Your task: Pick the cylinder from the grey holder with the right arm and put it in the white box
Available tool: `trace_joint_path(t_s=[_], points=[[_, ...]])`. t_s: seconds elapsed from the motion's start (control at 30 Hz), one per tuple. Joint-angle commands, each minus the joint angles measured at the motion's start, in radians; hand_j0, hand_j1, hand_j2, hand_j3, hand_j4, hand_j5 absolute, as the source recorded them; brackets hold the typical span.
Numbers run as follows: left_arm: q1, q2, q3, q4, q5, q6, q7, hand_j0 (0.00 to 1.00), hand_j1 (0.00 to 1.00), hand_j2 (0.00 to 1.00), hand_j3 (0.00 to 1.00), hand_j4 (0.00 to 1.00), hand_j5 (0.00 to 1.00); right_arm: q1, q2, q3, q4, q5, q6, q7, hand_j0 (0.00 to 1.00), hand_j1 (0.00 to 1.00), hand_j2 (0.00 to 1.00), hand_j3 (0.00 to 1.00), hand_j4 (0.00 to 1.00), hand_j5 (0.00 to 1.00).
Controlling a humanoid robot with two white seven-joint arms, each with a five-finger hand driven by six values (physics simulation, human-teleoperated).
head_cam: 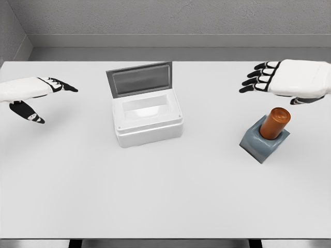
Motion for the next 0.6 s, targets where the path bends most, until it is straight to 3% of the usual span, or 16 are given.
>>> trace_joint_path(t_s=[0.0,0.2,0.23,0.27,0.37,0.4,0.47,0.5,0.57], points=[[0.0,0.001,0.0,0.0,0.006,0.002,-0.001,1.0,1.0,1.0,1.0,1.0,1.0,-0.002,0.001,-0.001,0.0,-0.003,0.002,0.0,1.0,1.0,1.0,1.0,1.0,1.0],[-0.002,0.012,-0.006,0.003,0.008,0.002,-0.001,1.0,1.0,1.0,1.0,1.0,1.0,-0.009,-0.022,-0.02,0.016,-0.012,0.002,0.0,1.0,1.0,1.0,1.0,1.0,1.0],[-0.008,0.01,-0.043,-0.008,0.005,0.002,-0.001,1.0,1.0,1.0,1.0,1.0,1.0,-0.014,-0.066,-0.124,0.026,-0.02,0.002,0.0,1.0,1.0,1.0,1.0,1.0,1.0],[-0.009,0.01,-0.058,-0.017,0.008,0.002,-0.001,1.0,1.0,1.0,1.0,1.0,1.0,-0.011,-0.115,-0.133,0.023,-0.022,0.002,0.0,1.0,1.0,1.0,1.0,1.0,1.0],[-0.009,-0.005,-0.081,0.038,0.02,0.002,0.008,1.0,1.0,1.0,1.0,1.0,1.0,0.002,-0.174,-0.086,-0.005,-0.028,0.002,0.0,1.0,1.0,1.0,1.0,1.0,1.0],[-0.018,-0.007,-0.13,0.04,0.023,0.002,0.01,1.0,1.0,1.0,1.0,1.0,1.0,0.003,-0.188,-0.058,-0.036,-0.028,0.002,0.0,1.0,1.0,1.0,1.0,1.0,1.0],[-0.037,0.009,-0.221,0.04,0.155,0.002,0.001,1.0,1.0,1.0,1.0,1.0,1.0,0.011,-0.2,-0.047,-0.037,-0.029,0.002,0.0,1.0,1.0,1.0,1.0,1.0,1.0],[-0.043,0.018,-0.241,0.034,0.262,0.002,-0.055,1.0,1.0,1.0,1.0,1.0,1.0,0.024,-0.194,-0.041,-0.037,-0.029,0.002,0.0,1.0,1.0,1.0,1.0,1.0,1.0],[-0.038,0.038,-0.262,0.049,0.505,0.002,-0.055,1.0,1.0,1.0,1.0,1.0,1.0,0.037,-0.18,0.013,-0.037,-0.028,0.002,0.0,1.0,1.0,1.0,1.0,1.0,1.0]])
